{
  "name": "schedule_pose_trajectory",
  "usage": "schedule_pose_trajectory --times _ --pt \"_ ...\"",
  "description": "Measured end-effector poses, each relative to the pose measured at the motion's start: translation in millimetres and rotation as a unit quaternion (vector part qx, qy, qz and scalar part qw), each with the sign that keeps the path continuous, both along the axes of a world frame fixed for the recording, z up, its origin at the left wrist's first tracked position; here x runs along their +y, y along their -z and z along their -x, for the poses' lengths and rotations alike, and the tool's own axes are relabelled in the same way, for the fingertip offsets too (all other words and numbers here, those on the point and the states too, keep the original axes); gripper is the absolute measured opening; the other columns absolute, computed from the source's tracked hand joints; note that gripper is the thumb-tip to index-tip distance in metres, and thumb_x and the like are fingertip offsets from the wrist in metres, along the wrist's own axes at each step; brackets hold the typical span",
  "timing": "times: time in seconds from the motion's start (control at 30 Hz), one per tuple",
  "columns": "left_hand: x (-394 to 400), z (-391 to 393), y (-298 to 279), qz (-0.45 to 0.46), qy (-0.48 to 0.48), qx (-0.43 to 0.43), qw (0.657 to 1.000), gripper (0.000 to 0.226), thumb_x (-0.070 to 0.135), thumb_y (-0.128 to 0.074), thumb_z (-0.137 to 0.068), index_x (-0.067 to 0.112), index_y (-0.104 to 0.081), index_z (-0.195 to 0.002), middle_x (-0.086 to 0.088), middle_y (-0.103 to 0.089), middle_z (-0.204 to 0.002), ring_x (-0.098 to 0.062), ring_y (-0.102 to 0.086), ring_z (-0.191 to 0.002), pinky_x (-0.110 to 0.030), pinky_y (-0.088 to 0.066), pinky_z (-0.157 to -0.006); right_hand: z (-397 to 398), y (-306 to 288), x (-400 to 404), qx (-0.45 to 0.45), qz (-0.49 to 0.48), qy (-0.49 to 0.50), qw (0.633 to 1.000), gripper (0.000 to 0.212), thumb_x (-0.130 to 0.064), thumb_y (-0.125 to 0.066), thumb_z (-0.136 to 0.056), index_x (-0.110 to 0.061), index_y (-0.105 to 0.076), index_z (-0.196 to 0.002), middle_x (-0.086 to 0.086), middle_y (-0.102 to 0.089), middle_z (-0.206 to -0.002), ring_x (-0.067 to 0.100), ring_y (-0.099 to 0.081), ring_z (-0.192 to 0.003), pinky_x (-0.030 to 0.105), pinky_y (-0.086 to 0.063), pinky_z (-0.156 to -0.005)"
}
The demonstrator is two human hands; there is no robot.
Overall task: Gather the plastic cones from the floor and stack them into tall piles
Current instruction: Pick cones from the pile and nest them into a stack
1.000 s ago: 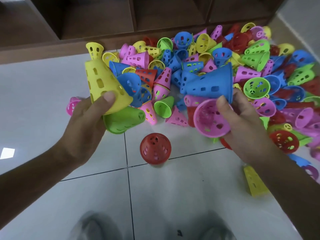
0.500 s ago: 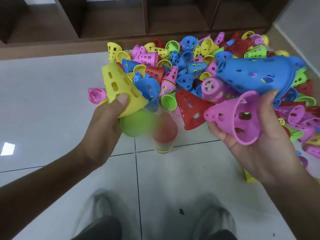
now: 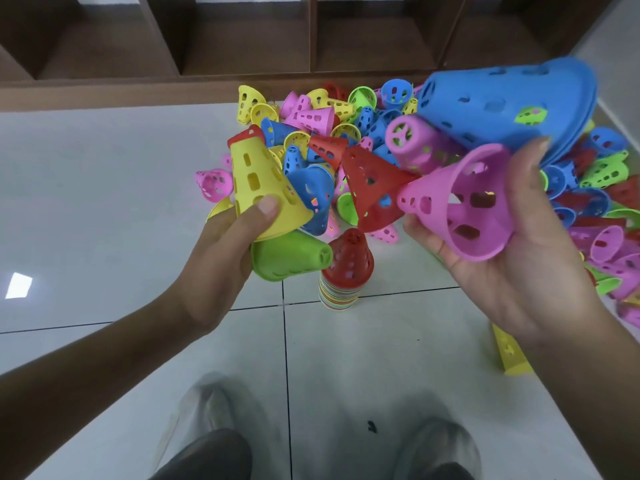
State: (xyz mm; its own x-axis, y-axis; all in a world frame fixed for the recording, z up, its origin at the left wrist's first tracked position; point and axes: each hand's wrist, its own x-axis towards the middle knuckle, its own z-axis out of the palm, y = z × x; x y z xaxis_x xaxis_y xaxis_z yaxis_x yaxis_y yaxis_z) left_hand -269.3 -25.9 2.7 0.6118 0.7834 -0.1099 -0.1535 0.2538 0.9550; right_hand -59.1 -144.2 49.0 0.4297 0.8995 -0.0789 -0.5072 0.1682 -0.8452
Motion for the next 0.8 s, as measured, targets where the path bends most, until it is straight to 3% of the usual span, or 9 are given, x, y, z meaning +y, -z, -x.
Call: schedule_pose_trajectory --times 0.1,0.17,0.3,0.43,0.63,0.8 --pt "1.0 2.9 1.7 0.004 0.013 -0.003 1.0 0.052 0.06 -0.071 -0.075 0.023 -0.076 -0.111 -0.003 -0.075 -0.113 -0.021 -0.072 -0.103 -0.03 -0.059 -0.081 1.6 -0.9 9.2 0.016 -0.023 -0.011 1.0 0.045 -0.048 -0.047 -0.086 -0.021 -0.061 -0.119 0.001 -0.071 -0.112 0.02 -0.069 -0.101 0.038 -0.059 -0.081" --pt "0.1 5.4 2.9 0.004 0.014 -0.001 1.0 0.048 0.059 -0.071 -0.075 0.024 -0.077 -0.109 0.0 -0.075 -0.111 -0.02 -0.073 -0.102 -0.03 -0.059 -0.08 4.9 2.0 17.4 0.017 -0.022 -0.018 0.999 0.049 -0.046 -0.048 -0.088 -0.017 -0.056 -0.126 0.003 -0.069 -0.119 0.022 -0.066 -0.109 0.039 -0.058 -0.084" --pt "1.2 8.3 7.6 0.021 0.0 0.025 0.999 0.037 0.043 -0.063 -0.09 0.015 -0.068 -0.113 -0.002 -0.076 -0.105 -0.022 -0.075 -0.094 -0.029 -0.059 -0.076 13.5 20.1 26.1 0.038 0.007 -0.04 0.998 0.08 -0.045 -0.063 -0.086 -0.009 -0.034 -0.152 0.012 -0.053 -0.146 0.035 -0.052 -0.134 0.047 -0.055 -0.094" --pt "4.0 5.8 12.5 0.033 0.038 0.062 0.997 0.034 0.042 -0.051 -0.089 0.028 -0.081 -0.094 -0.003 -0.078 -0.092 -0.021 -0.076 -0.084 -0.029 -0.059 -0.073 13.8 33.8 23.3 0.059 0.021 -0.05 0.997 0.097 -0.051 -0.076 -0.075 -0.011 -0.033 -0.153 0.009 -0.062 -0.136 0.03 -0.067 -0.114 0.045 -0.057 -0.087" --pt "13.6 -1.7 21.8 0.019 0.034 0.079 0.996 0.031 0.045 -0.057 -0.092 0.025 -0.079 -0.1 -0.018 -0.076 -0.104 -0.036 -0.072 -0.101 -0.054 -0.052 -0.101 11.2 43.4 15.9 0.048 0.024 -0.081 0.995 0.073 -0.053 -0.08 -0.072 -0.019 -0.057 -0.132 0.006 -0.063 -0.134 0.026 -0.067 -0.113 0.045 -0.058 -0.084" --pt "18.1 4.0 32.0 -0.016 0.031 0.089 0.995 0.04 0.05 -0.059 -0.086 0.017 -0.076 -0.1 -0.016 -0.075 -0.106 -0.036 -0.069 -0.107 -0.057 -0.047 -0.105 9.7 47.7 8.1 0.035 0.039 -0.08 0.995 0.06 -0.058 -0.082 -0.069 -0.025 -0.071 -0.119 0.005 -0.067 -0.128 0.027 -0.066 -0.114 0.044 -0.059 -0.085"
